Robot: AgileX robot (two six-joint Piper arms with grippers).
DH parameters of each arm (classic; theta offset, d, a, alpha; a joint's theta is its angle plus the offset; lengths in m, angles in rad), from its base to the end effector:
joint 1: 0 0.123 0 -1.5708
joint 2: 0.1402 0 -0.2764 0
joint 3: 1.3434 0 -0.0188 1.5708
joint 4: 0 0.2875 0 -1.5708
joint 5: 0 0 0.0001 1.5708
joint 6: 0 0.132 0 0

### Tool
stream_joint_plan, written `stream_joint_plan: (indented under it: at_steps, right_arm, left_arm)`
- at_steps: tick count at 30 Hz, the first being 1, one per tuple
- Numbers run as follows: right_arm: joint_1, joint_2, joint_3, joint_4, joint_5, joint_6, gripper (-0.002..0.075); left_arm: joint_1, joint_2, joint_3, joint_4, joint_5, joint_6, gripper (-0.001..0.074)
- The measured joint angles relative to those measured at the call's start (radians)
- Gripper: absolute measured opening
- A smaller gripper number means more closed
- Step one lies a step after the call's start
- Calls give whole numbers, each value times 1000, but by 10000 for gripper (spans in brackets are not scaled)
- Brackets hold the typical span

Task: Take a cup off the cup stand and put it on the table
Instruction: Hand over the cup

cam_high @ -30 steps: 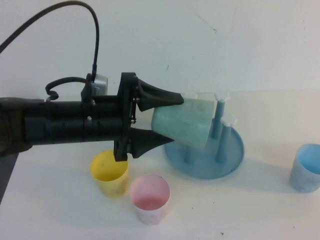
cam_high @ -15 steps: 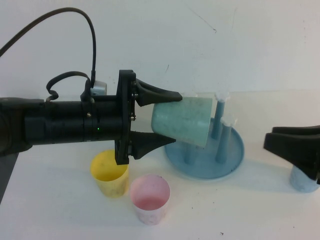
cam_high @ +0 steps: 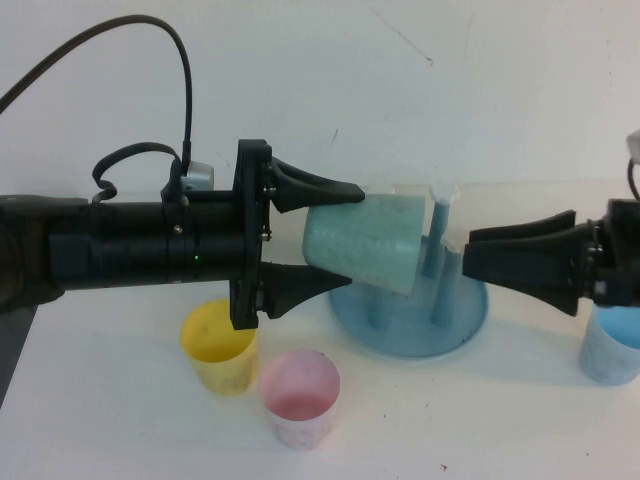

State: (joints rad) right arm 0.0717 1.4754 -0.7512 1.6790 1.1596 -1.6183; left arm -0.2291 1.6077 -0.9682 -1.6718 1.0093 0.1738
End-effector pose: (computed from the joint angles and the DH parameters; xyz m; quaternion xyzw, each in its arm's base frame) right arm 0.2954 0.1419 0.2224 -0.2491 0.7190 0.5137 0.3963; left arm 0.3341 -0.1921 0.2330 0.2500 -0.7354 0.6296 0.0143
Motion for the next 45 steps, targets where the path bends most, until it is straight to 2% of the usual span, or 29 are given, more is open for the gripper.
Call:
stream_joint_plan:
  at_steps: [10,16,19,24,26,45]
  right_arm:
    - [139,118,-117,2,0,-4,428]
    - [227,123,-178,5,-126,-8,415]
    - [248,125,-190,5,-171,-8,341]
    - [261,125,-192,5,-217,2,88]
    - [266,125,-193,9,-217,14,50]
    - [267,125,-195,12,-211,16,36]
  left_arm:
    - [0,0,0,0,0,0,566]
    - [0,0,0,0,0,6,566]
    - [0,0,0,-2,0,7,566]
    - [0,0,0,-7,0,38,566]
    - [0,0,0,-12,0,51,566]
    - [0,0,-2,-30,1,114,566]
